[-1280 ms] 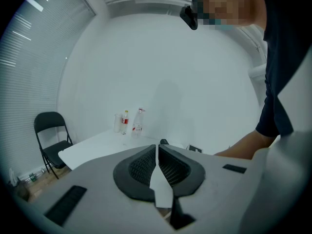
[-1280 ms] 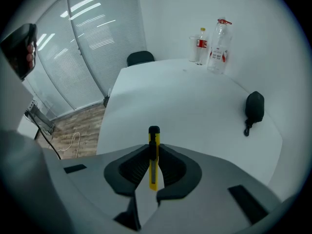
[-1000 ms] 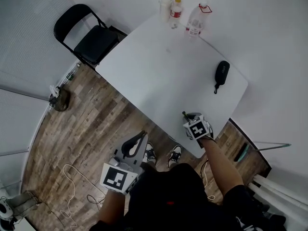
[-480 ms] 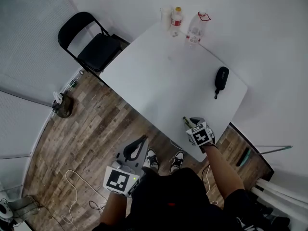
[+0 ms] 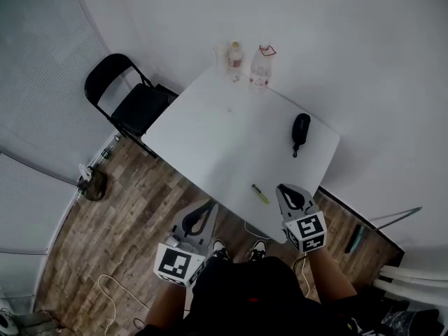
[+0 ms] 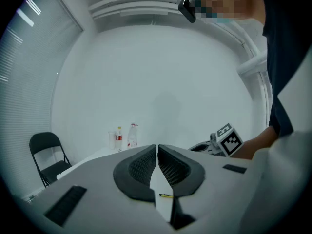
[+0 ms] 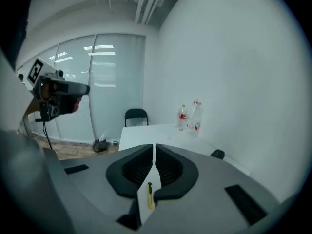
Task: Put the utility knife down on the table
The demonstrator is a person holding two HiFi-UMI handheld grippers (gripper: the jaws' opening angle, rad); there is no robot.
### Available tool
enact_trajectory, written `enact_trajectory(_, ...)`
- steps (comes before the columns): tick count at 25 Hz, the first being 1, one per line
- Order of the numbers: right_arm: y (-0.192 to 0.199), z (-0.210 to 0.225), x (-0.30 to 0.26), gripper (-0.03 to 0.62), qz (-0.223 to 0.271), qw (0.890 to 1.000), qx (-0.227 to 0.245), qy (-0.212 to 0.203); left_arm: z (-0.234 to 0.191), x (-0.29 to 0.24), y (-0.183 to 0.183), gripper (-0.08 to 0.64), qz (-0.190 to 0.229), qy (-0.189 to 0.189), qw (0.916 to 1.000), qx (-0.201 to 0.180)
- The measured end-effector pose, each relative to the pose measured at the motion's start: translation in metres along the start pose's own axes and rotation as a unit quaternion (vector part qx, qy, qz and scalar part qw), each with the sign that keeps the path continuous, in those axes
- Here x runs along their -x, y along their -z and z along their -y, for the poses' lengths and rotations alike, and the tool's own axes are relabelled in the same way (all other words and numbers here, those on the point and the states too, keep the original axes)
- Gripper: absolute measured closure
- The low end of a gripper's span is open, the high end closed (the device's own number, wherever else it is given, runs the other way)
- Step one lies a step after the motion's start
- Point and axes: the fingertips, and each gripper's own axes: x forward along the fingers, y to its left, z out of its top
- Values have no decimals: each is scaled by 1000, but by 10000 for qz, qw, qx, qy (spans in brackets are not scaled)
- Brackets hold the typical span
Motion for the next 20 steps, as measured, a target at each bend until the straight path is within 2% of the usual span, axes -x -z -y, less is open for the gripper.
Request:
enact_trajectory(8,-65,23,97,568,1143,9926,-43,406,33,-11,-23,525,347,106,9992,-180)
enact_trajectory(13,-93,29,136,569,1742,9838,-52,428,52,-14,-38,524,483,194,9983,-259)
enact_trajectory(16,-104,29,144,569,1931,9804,-78,372,56,-13,-42,524,487,203,9981,-314)
enact_trajectory(20,-106,29,144,569,1949,9803,-43,333,62,-13,-46,524,537,250,9973,-427)
